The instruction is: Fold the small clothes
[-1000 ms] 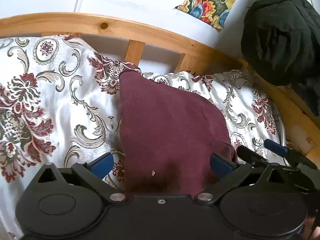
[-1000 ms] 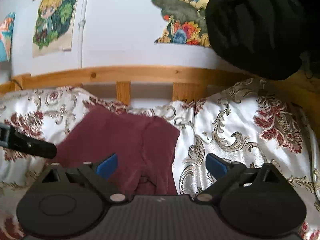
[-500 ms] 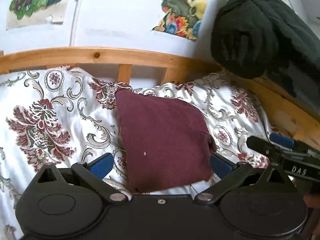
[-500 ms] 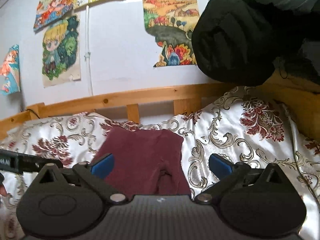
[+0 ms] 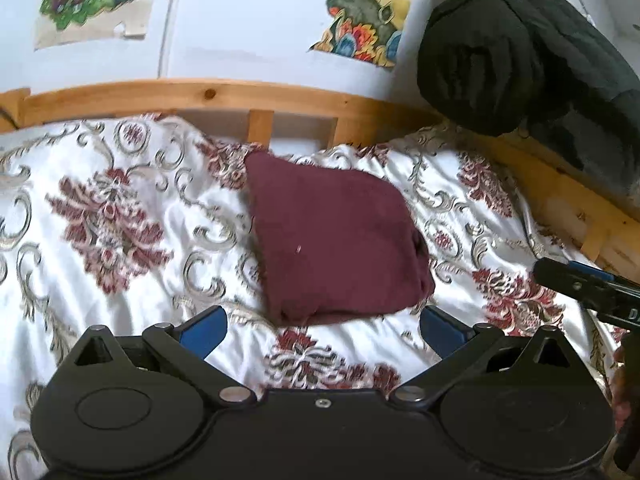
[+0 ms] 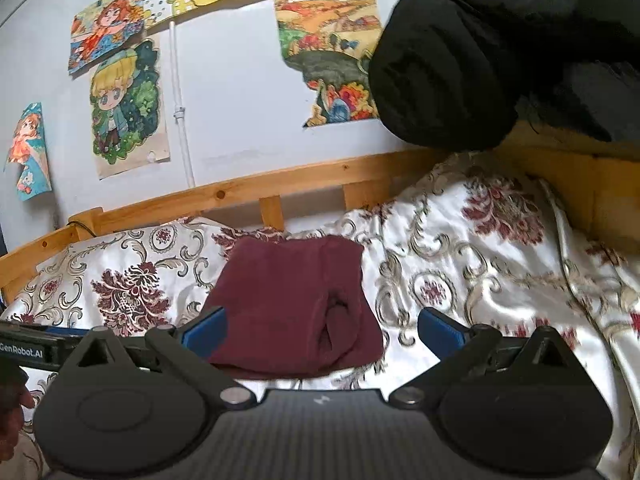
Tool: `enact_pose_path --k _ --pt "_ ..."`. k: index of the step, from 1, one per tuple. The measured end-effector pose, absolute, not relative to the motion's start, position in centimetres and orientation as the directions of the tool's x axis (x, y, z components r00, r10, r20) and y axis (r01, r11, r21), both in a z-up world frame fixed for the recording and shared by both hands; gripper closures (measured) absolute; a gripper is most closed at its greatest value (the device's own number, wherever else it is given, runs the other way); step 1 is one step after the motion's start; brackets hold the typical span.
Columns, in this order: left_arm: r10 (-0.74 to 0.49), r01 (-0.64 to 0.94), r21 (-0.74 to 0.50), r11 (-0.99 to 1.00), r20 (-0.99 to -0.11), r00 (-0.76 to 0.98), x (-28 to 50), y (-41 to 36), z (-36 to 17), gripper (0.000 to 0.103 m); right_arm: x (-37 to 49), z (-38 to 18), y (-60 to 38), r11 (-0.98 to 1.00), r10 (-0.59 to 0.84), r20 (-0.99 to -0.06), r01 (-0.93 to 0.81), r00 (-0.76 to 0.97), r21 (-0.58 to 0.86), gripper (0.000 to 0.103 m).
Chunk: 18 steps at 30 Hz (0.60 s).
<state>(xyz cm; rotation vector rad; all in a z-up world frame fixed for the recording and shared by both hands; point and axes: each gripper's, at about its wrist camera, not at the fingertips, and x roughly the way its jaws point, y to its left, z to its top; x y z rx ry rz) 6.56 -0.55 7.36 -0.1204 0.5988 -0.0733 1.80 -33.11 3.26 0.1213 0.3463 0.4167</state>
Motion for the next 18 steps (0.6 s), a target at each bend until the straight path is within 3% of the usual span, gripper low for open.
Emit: enact_pose_path --k 18 --pt "-0.088 0.009 -0.134 0.991 -0.599 0.796 5.2 -0.4 4.9 0.001 0.7 1.4 -33.3 0.909 0.416 -0.367 -0.368 0.832 0.196 0.0"
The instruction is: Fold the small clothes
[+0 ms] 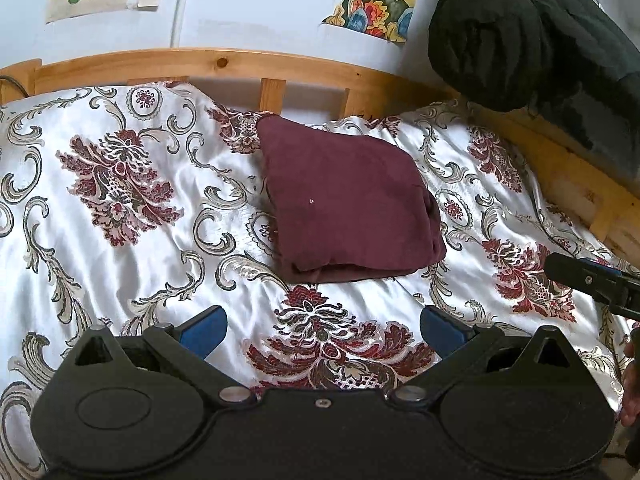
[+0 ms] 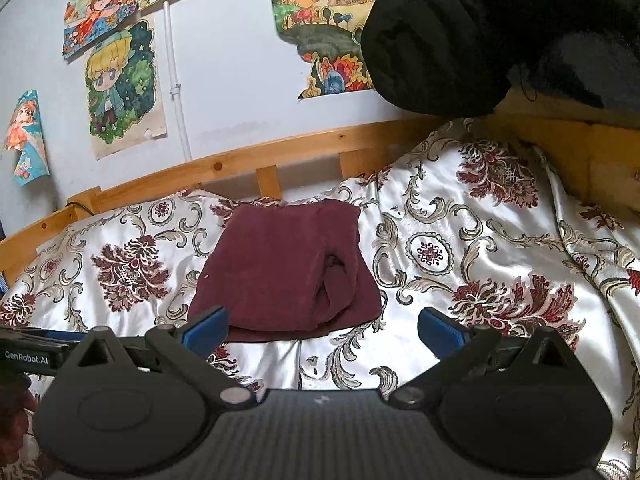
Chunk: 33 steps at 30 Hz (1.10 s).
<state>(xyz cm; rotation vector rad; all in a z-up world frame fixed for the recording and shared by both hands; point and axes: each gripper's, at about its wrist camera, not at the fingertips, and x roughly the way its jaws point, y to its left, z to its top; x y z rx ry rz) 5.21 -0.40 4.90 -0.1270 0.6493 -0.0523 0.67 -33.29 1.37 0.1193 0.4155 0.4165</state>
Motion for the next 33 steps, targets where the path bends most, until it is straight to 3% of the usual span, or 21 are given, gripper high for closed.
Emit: enact_pose_path --k 33 --pt "-0.097 -0.005 -0.164 0.987 -0.609 0.787 4.97 -0.09 4.75 0.001 0.82 1.13 -33.65 0.916 0.397 -0.386 -0.337 0.833 0.216 0.0"
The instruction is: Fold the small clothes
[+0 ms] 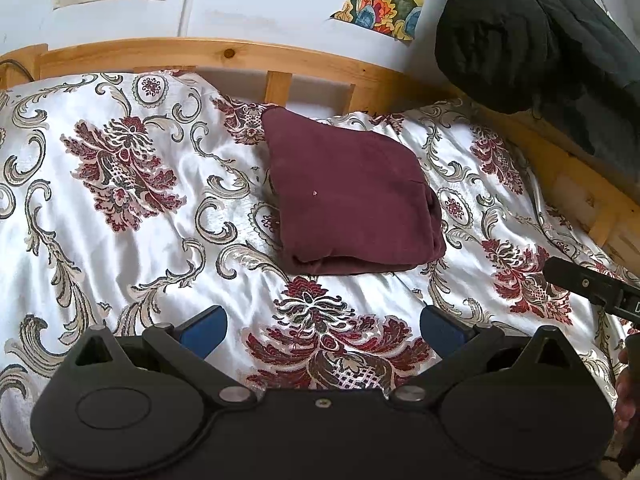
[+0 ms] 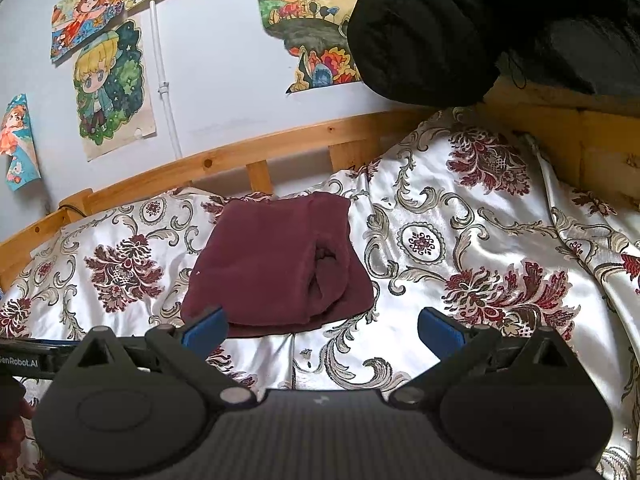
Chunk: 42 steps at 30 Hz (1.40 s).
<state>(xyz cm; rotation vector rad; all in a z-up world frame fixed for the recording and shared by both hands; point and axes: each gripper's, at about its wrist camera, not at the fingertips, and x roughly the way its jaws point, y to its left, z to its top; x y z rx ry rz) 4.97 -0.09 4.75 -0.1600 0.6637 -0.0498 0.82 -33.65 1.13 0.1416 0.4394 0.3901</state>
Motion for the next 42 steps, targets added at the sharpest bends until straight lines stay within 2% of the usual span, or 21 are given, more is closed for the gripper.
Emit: enact_pose_path --k 23,31,42 --pt "-0.096 -0.011 -0.168 0.986 -0.614 0.783 4.7 -0.1 4.8 0.001 0.7 1.1 -33.7 0.918 0.393 -0.385 -0.333 0.835 0.213 0.0" --pt "0.081 -0.109 -0.007 0.994 -0.622 0.779 4.8 -1.2 5.5 0.001 0.6 1.2 -33.6 0.914 0.402 -0.384 -0.341 0.831 0.219 0.0" --pt "0.089 -0.126 -0.019 0.992 -0.608 0.789 4.7 -0.6 5.6 0.001 0.6 1.1 -33.6 0.914 0.402 -0.389 -0.34 0.829 0.219 0.0"
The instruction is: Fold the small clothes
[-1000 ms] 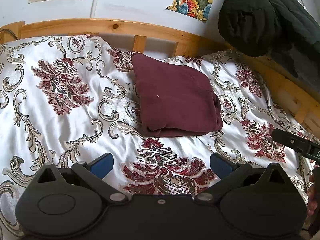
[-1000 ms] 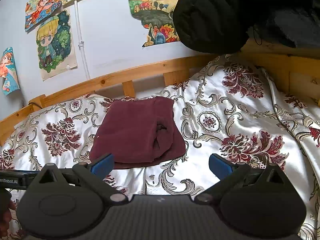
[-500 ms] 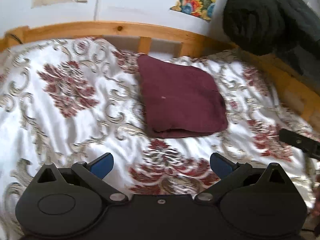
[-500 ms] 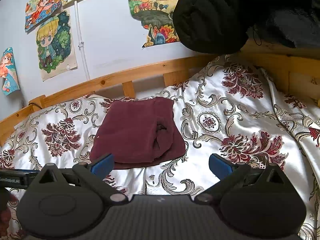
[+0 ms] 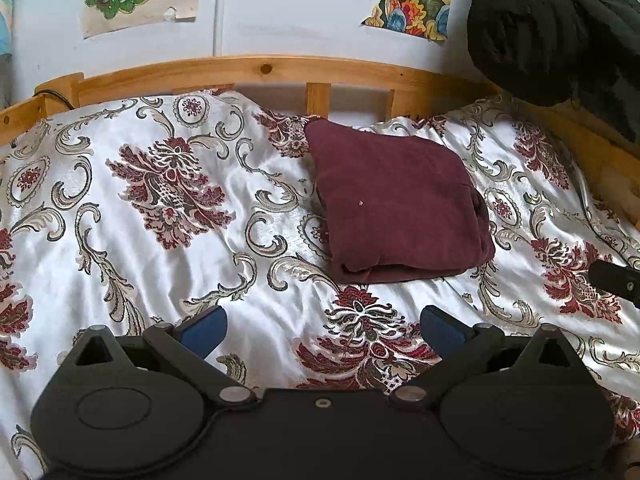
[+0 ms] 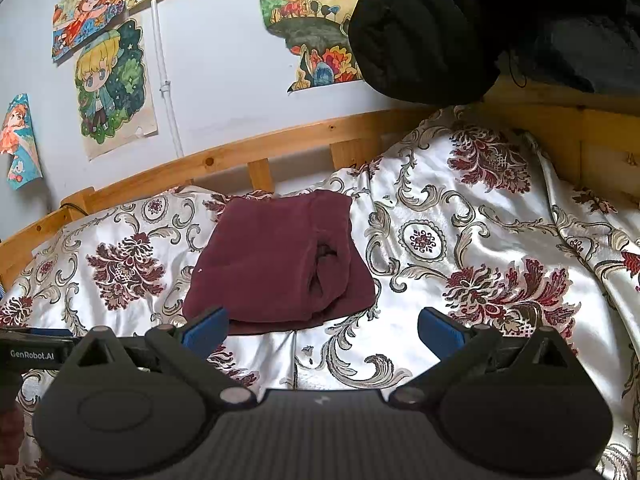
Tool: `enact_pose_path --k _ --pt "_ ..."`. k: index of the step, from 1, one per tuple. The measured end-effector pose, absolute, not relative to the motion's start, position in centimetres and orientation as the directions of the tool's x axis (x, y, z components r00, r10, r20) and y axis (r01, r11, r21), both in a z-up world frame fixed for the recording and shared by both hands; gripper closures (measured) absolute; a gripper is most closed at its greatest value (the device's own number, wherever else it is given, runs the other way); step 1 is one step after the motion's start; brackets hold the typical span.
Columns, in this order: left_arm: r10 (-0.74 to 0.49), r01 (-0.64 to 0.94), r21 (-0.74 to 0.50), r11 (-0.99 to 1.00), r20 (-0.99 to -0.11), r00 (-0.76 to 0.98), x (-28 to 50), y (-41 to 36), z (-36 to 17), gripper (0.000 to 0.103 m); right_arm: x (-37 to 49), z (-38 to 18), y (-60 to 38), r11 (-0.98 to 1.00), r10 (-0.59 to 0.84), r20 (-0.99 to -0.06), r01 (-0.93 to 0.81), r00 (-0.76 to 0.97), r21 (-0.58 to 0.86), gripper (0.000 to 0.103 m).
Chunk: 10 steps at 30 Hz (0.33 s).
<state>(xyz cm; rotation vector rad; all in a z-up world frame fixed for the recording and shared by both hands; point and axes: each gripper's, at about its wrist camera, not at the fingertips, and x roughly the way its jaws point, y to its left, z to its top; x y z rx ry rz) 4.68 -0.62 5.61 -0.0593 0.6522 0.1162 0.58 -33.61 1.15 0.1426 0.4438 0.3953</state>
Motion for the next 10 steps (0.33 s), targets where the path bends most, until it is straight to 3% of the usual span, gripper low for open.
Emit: enact_pose_path --k 10 --pt "0.109 -0.137 0.0 0.991 -0.599 0.793 4.56 -0.83 5.65 0.001 0.54 0.97 -33.49 0.915 0.402 -0.394 -0.341 0.827 0.218 0.0"
